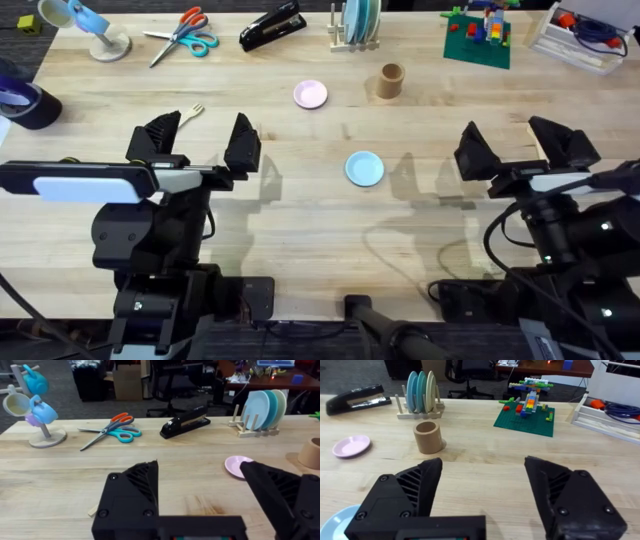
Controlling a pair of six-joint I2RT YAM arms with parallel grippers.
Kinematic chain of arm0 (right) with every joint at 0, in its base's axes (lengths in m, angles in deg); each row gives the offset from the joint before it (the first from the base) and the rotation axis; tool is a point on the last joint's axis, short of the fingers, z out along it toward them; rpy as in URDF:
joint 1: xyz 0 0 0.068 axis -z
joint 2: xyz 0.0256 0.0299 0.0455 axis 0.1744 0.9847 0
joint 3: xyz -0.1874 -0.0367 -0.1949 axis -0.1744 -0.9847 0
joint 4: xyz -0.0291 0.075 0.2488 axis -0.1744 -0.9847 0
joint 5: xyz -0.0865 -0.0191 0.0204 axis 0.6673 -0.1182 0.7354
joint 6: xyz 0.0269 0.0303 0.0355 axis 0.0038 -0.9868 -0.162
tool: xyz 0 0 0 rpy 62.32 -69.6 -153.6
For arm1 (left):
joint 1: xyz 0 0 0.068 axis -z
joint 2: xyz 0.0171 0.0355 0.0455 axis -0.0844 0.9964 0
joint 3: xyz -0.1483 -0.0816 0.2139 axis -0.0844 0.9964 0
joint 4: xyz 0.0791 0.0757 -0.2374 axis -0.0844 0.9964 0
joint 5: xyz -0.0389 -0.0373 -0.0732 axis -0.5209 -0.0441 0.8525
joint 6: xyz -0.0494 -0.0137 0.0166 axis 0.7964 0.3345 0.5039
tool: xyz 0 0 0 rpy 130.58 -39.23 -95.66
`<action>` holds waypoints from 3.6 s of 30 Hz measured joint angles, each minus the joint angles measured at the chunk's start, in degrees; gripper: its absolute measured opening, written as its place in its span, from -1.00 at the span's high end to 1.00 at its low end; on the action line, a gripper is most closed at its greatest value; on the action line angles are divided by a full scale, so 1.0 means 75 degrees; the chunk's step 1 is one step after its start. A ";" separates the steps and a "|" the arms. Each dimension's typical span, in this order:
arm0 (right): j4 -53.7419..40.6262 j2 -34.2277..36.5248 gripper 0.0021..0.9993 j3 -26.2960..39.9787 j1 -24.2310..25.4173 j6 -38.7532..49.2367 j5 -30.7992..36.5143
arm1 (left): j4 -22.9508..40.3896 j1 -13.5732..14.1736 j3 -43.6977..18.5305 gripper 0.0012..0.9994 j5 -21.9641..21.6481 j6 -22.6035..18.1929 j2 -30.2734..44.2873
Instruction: Pick up a utensil and set it on the pink plate, then put the other utensil in the container.
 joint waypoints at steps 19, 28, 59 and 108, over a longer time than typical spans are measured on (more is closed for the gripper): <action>-0.0023 0.0000 -0.99 0.0000 0.0000 0.0000 -0.0015 | -0.0190 0.0000 0.0000 -0.99 0.0086 -0.0019 0.0000; -0.1265 0.0006 -0.99 0.0754 0.0154 0.0035 -0.0023 | 0.1253 0.0000 -0.0863 -0.99 0.0207 -0.0015 0.0000; -0.9117 0.6570 -0.99 1.0494 0.0402 0.0124 -0.0029 | 1.1578 0.0003 -1.2356 -0.99 0.0213 -0.1501 0.7725; -0.9398 0.7660 -0.99 1.0794 0.0402 0.0122 -0.0029 | 1.0613 -0.1694 -1.2858 -0.99 0.0272 -0.6080 1.2346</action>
